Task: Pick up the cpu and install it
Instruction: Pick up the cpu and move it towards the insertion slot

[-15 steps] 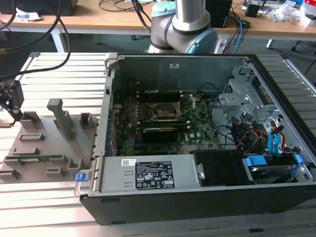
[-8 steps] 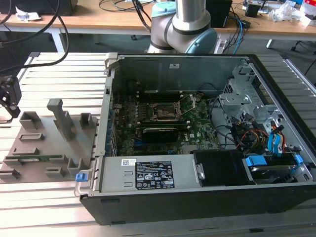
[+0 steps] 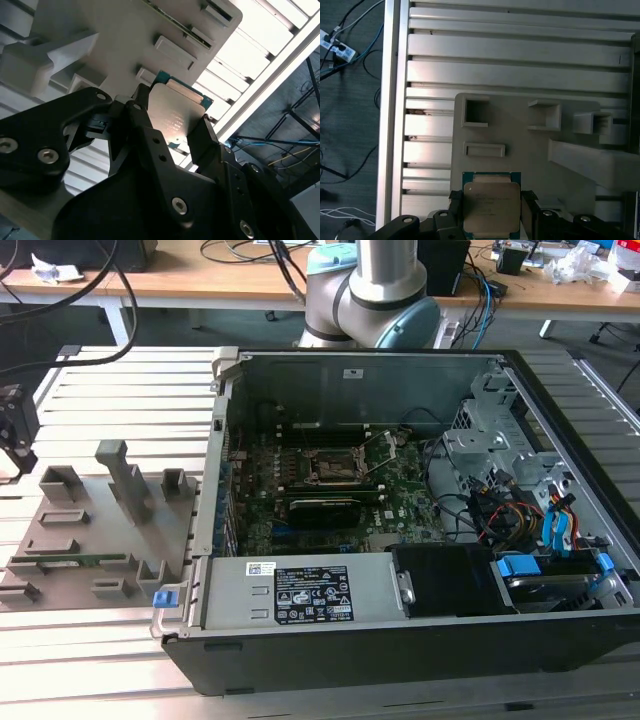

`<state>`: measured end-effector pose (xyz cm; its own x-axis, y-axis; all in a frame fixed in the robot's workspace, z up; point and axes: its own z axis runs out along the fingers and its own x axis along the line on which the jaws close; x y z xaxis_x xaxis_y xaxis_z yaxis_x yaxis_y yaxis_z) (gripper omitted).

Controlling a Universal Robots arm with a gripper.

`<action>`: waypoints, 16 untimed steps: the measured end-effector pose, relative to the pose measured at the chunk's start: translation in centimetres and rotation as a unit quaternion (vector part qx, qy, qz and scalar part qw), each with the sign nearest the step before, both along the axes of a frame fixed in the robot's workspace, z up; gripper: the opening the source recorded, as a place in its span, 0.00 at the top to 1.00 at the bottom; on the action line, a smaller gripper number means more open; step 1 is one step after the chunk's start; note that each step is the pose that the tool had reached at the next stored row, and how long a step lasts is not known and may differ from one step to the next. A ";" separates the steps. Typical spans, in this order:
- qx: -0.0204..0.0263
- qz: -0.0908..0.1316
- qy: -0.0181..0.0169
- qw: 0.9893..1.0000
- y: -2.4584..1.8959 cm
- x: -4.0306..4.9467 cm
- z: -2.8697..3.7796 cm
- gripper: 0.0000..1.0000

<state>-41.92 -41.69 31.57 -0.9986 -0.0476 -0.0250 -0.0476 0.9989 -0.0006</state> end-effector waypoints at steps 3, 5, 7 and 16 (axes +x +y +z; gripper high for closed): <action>0.000 0.000 0.000 1.000 0.00 0.00 0.42 0.45; 0.000 0.000 0.000 1.000 0.00 0.00 0.76 0.45; 0.000 0.000 0.000 1.000 0.00 0.00 1.10 0.45; 0.000 0.000 0.000 1.000 0.02 0.00 2.37 0.45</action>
<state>-41.92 -41.67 33.94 -0.9985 -0.0476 -0.0251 -0.0476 0.9989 -0.0006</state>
